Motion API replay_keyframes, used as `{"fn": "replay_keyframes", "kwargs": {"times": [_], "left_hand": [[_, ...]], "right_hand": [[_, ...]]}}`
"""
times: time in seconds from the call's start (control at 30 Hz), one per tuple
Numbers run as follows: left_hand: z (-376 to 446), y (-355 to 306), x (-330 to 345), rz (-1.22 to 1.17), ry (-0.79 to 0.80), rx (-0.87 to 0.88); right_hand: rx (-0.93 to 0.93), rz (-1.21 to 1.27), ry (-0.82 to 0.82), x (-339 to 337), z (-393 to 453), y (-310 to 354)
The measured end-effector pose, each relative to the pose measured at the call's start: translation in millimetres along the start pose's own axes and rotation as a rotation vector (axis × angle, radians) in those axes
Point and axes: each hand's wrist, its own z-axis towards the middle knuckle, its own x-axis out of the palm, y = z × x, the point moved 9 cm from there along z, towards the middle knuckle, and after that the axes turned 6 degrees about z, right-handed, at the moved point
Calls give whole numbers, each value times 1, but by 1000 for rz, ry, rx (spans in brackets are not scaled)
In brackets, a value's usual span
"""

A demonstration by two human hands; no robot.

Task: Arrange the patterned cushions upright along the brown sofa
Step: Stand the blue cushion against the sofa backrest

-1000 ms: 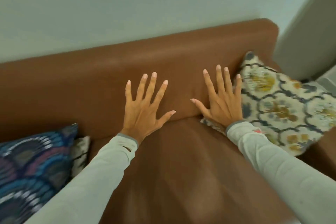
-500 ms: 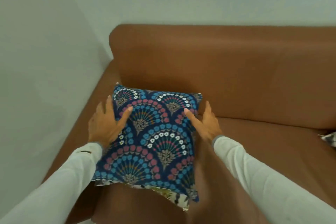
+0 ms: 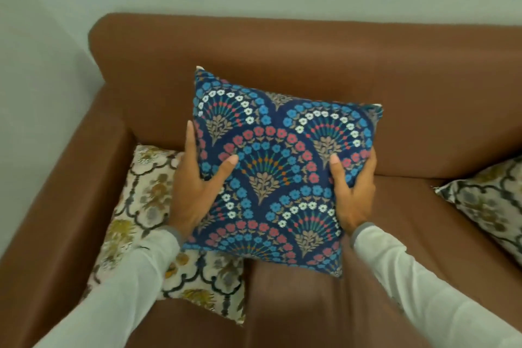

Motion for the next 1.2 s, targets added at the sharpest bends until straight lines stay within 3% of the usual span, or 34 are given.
{"fn": "replay_keyframes", "kwargs": {"times": [0.23, 0.4, 0.7, 0.83, 0.9, 1.0, 1.1, 1.2], "left_hand": [[-2, -37, 182, -62, 221, 36], [4, -14, 235, 16, 193, 16], [-4, -13, 233, 76, 133, 18], [-9, -11, 229, 134, 174, 0], [-8, -17, 217, 380, 116, 73], [-10, -39, 191, 854, -10, 361], [-14, -35, 158, 1054, -10, 564], [-11, -6, 107, 1171, -22, 565]], "right_hand": [[-100, -189, -24, -136, 78, -33], [-56, -225, 134, -156, 120, -78], [-5, -196, 140, -159, 113, -102], [-31, -370, 140, -160, 110, -96], [-132, -652, 93, -162, 111, -77], [-451, -999, 56, -140, 97, -31], [-644, -1072, 129, -78, 74, -5], [-722, -1074, 231, 1, 40, 3]]}}
